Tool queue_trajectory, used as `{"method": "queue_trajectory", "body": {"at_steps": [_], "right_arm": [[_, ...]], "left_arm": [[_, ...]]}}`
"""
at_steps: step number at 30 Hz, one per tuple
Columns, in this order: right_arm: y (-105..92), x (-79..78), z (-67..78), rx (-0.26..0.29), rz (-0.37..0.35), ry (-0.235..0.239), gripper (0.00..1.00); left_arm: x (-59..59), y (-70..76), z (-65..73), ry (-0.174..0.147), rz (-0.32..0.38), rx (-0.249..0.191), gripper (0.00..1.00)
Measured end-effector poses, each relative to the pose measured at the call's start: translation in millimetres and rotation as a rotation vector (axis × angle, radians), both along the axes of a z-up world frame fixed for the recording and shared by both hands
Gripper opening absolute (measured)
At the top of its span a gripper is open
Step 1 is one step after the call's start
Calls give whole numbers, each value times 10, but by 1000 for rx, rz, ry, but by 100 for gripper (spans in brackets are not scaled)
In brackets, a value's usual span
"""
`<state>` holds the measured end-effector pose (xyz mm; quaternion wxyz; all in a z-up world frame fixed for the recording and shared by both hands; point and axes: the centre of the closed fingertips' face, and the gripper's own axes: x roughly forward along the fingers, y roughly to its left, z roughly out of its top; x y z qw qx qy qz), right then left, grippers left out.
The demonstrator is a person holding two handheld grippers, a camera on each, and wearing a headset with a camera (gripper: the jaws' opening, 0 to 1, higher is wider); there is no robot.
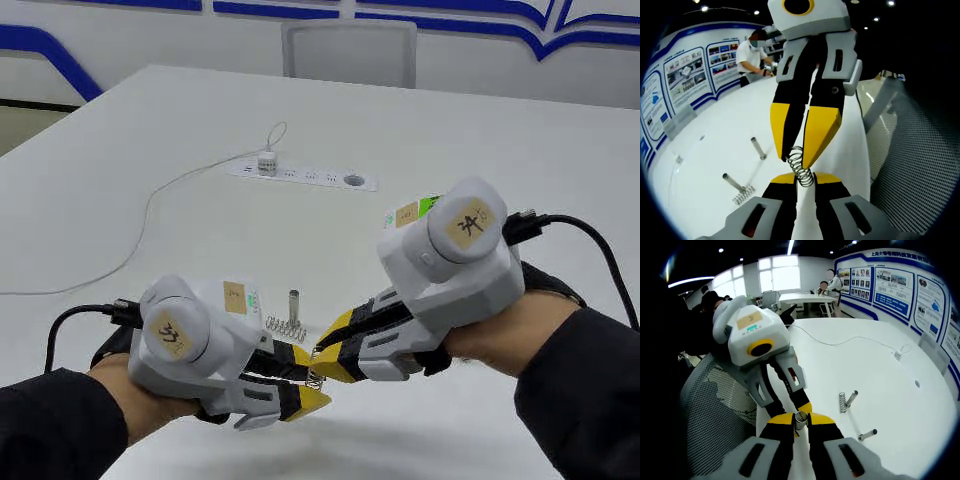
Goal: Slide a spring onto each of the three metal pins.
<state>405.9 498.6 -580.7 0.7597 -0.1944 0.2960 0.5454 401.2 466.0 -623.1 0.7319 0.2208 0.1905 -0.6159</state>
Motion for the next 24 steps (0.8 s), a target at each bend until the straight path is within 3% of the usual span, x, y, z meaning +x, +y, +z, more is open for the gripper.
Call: {"method": "queue_trajectory", "body": {"at_steps": [16, 21, 24], "right_arm": [[34, 58, 49, 50, -46, -47, 11], [-9, 108, 101, 62, -68, -62, 11], [-48, 147, 129, 73, -86, -75, 11]], "left_arm": [[-9, -9, 18, 14, 7, -16, 14], [41, 33, 38, 28, 38, -27, 20], [92, 72, 90, 46, 71, -60, 22]]}}
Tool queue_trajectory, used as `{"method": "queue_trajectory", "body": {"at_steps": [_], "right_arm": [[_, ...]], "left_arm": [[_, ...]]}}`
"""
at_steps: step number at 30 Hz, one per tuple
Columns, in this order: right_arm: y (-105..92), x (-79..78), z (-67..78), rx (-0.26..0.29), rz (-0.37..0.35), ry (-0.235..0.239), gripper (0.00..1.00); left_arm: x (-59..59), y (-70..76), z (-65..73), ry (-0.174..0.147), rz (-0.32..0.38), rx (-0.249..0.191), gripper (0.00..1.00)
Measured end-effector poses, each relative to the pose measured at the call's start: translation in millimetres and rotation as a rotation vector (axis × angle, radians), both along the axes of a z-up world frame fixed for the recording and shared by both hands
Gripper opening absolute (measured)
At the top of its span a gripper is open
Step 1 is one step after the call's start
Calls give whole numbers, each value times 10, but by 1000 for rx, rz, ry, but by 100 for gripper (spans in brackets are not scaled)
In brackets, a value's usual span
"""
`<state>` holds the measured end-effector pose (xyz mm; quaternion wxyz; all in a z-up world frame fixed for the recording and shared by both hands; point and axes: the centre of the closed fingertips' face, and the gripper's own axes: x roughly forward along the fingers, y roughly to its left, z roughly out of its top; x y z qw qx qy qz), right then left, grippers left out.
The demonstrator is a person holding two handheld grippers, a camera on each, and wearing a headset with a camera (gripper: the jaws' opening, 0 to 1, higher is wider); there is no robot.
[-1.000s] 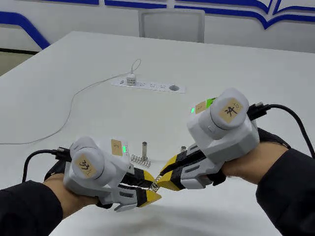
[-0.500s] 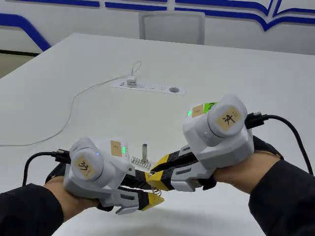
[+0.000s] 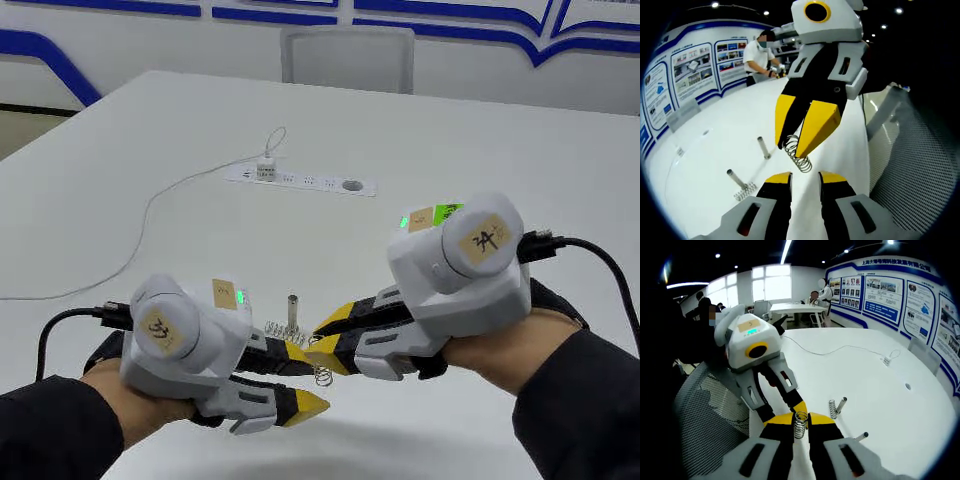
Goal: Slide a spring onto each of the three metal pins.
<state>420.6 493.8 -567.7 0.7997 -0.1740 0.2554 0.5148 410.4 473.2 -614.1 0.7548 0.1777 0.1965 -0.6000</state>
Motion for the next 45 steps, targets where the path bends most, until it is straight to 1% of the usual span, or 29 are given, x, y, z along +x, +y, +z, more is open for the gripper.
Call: {"method": "queue_trajectory", "body": {"at_steps": [2, 6, 12, 14, 15, 20, 24, 26, 31, 34, 35, 38, 42, 45], "right_arm": [[-21, 32, 23, 9, -14, -19, 11], [-74, 89, 67, 30, -43, -41, 11], [-165, 179, 151, 57, -87, -89, 11], [-210, 209, 180, 67, -105, -98, 11], [-243, 245, 207, 76, -122, -113, 11], [-369, 318, 265, 95, -167, -125, 11], [-431, 360, 300, 102, -191, -133, 11], [-456, 386, 322, 106, -205, -146, 11], [-525, 446, 354, 116, -234, -158, 11], [-560, 480, 378, 123, -252, -169, 11], [-571, 488, 379, 124, -255, -165, 11], [-610, 522, 384, 127, -272, -173, 11], [-629, 556, 411, 137, -288, -184, 11], [-663, 602, 405, 136, -306, -196, 11]], "left_arm": [[28, 29, 21, 6, 18, -12, 23], [85, 94, 55, 24, 55, -37, 26], [135, 153, 111, 26, 92, -61, 29], [146, 167, 128, 25, 103, -66, 30], [154, 177, 141, 25, 109, -71, 31], [193, 242, 165, 22, 138, -82, 34], [206, 297, 182, 23, 164, -86, 39], [207, 329, 198, 23, 175, -88, 40], [192, 417, 229, 23, 197, -90, 45], [184, 482, 218, 27, 215, -88, 46], [182, 509, 208, 30, 224, -87, 47], [176, 549, 197, 37, 249, -94, 49], [184, 571, 209, 35, 264, -97, 52], [205, 614, 248, 24, 274, -100, 53]]}}
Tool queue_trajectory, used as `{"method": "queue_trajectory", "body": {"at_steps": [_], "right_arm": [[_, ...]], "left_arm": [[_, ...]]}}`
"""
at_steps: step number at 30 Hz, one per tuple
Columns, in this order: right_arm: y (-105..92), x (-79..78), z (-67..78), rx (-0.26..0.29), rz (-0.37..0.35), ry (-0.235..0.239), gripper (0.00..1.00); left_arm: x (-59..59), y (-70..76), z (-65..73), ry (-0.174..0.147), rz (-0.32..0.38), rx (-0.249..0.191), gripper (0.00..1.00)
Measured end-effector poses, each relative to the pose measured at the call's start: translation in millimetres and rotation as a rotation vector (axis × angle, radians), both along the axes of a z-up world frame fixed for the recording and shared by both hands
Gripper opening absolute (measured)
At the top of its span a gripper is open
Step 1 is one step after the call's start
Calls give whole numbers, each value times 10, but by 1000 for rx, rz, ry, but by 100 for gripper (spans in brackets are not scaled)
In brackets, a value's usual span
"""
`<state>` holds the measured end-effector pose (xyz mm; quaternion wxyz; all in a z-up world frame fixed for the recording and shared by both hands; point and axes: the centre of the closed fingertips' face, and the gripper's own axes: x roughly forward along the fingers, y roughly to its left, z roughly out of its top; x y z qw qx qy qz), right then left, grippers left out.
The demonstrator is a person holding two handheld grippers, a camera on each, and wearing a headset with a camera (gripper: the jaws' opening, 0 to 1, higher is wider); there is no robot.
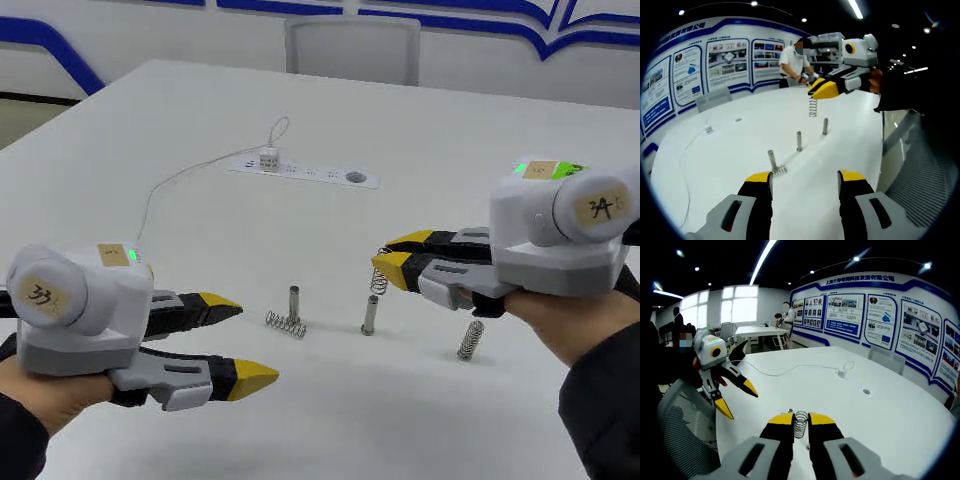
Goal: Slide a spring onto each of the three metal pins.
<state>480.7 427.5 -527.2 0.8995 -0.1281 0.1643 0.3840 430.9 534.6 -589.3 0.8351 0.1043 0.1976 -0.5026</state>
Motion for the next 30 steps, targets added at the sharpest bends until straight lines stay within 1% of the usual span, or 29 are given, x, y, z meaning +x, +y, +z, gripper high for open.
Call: {"method": "queue_trajectory", "body": {"at_steps": [4, 8, 12, 16, 22, 25, 30], "right_arm": [[-63, 64, -42, 3, -22, -4, 11], [-95, 146, -63, 8, -47, -19, 11], [-86, 229, -84, 9, -53, -31, 11], [-51, 295, -166, -6, -52, -34, 11], [-26, 343, -262, -10, -59, -30, 11], [-32, 363, -335, -14, -64, -20, 11], [-54, 392, -416, -14, -75, -11, 11]], "left_arm": [[-2, 48, 2, 5, 11, -5, 55], [-31, 46, -31, 13, 12, 0, 55], [-26, 21, -16, 10, 8, -7, 55], [-36, 17, -47, 17, 4, -1, 56], [-44, 11, -64, 25, 3, -6, 57], [-52, 1, -97, 30, -2, -1, 58], [-60, -17, -107, 30, -8, 5, 59]]}}
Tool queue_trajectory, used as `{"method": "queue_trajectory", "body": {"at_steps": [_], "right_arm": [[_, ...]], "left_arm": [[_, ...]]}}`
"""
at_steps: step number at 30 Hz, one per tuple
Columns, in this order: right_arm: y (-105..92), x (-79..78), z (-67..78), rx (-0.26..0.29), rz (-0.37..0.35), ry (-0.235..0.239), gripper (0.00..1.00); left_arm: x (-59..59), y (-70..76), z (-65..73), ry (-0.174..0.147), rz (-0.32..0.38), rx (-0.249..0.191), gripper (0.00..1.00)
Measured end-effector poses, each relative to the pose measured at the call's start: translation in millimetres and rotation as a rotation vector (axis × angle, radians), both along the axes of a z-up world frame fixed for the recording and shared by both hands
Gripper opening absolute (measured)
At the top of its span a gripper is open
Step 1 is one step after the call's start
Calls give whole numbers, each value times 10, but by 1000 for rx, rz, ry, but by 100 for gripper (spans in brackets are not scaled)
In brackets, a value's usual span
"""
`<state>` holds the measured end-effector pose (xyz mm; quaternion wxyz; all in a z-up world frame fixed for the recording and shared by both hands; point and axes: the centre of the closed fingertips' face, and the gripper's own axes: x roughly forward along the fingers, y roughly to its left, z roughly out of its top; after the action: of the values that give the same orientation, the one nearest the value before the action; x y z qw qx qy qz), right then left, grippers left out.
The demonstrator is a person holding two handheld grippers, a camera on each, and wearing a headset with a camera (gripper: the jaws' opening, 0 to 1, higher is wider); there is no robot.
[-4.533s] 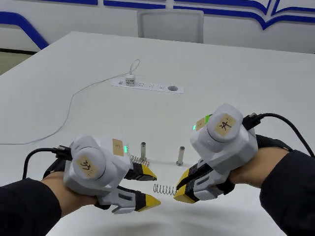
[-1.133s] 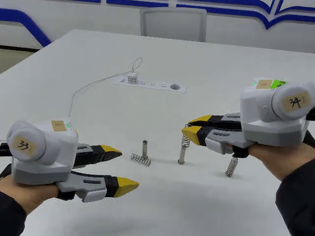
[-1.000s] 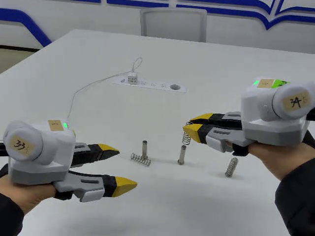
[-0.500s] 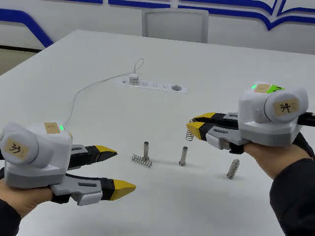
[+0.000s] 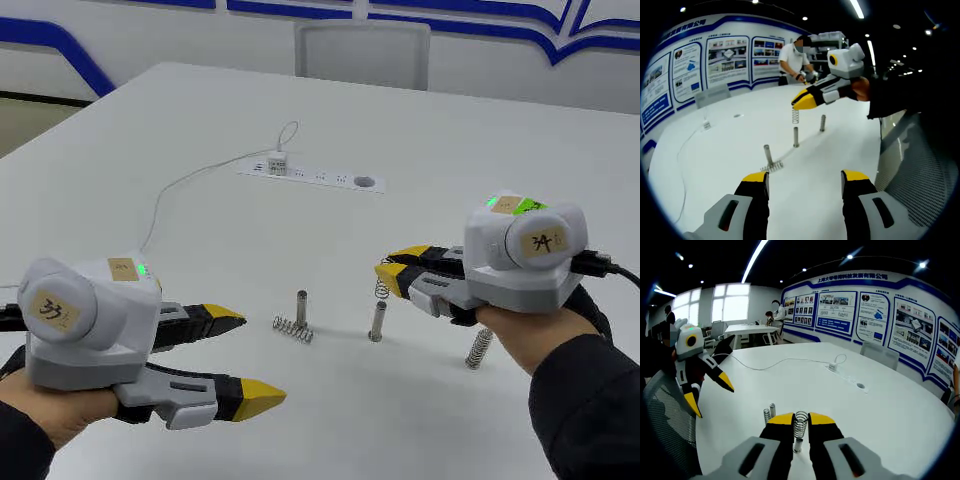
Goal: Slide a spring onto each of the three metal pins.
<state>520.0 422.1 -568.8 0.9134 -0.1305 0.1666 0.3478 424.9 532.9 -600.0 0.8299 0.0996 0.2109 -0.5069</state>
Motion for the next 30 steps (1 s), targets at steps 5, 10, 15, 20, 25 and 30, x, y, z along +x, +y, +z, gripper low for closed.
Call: {"method": "queue_trajectory", "body": {"at_steps": [5, 10, 15, 20, 25, 30], "right_arm": [[-14, 9, -70, -8, -6, 7, 11], [-28, 16, -128, -12, -9, 18, 11], [-30, 28, -176, -13, -10, 23, 11], [-32, 20, -249, -19, -10, 35, 11], [-39, -1, -355, -32, -9, 56, 12], [-39, -8, -447, -43, -11, 81, 12]], "left_arm": [[0, -1, -15, 3, 1, -1, 60], [-11, -9, -27, 7, -5, 1, 60], [-16, -14, -34, 11, -8, 2, 60], [-21, -20, -40, 13, -9, 4, 60], [-26, -24, -45, 14, -10, 5, 59], [-29, -24, -51, 16, -10, 6, 59]]}}
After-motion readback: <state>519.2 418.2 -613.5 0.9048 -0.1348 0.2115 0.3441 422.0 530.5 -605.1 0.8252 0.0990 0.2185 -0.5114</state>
